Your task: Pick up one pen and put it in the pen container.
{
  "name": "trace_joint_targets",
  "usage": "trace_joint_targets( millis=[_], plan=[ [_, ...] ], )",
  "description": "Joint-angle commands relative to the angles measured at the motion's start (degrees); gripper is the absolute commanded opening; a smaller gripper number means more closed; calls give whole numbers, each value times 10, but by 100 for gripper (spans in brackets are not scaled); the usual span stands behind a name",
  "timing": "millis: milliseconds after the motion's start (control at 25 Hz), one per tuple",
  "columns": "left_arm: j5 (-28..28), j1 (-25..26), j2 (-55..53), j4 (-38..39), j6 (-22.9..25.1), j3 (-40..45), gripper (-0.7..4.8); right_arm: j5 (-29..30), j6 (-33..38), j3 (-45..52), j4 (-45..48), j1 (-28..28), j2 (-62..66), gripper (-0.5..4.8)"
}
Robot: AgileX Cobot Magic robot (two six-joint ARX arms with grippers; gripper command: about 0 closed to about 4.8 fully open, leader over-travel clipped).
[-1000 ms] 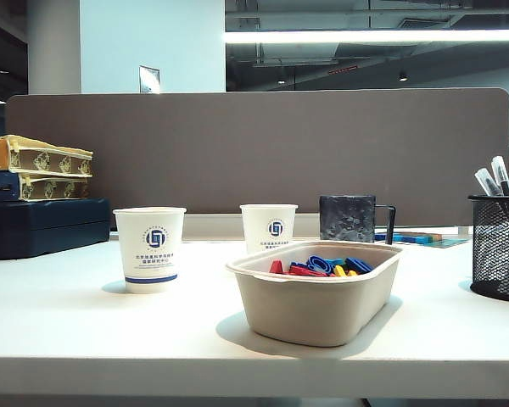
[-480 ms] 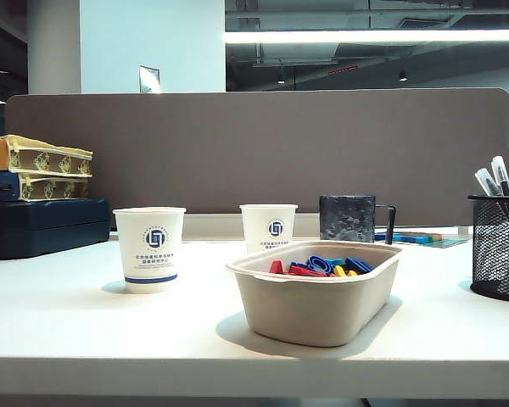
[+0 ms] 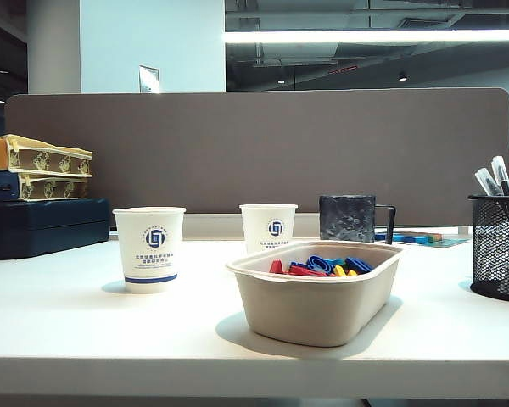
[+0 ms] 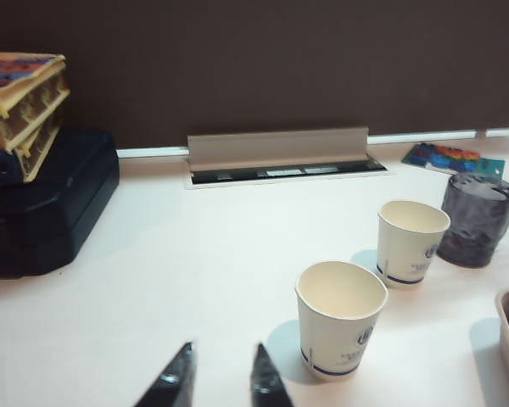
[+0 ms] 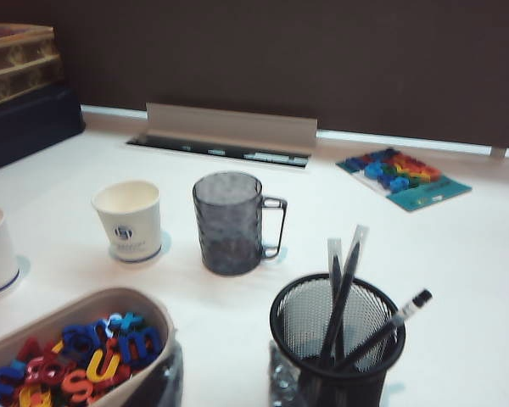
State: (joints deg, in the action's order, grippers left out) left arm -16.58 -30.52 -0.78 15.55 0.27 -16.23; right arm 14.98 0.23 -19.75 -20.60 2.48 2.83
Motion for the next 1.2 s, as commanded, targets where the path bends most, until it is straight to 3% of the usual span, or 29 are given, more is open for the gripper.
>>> trace_joint_targets(
  millis=[40,440,600,760,1200],
  plan=[
    [-4,1,0,-27,-3,11,84,-1,18,17,51,1,0,127],
    [-34,1,0,-61,-14,54,84,-27,35,54,87,1,0,78],
    [-67,1,0,-78,-18,80,83,-68,103,98,144,1,0,49],
    [-68,1,0,-90,-18,97,52,-96,103,125,194,1,0,39],
    [-99,1,0,-93,-18,120,21,-127,101,180,196,1,0,10]
  ],
)
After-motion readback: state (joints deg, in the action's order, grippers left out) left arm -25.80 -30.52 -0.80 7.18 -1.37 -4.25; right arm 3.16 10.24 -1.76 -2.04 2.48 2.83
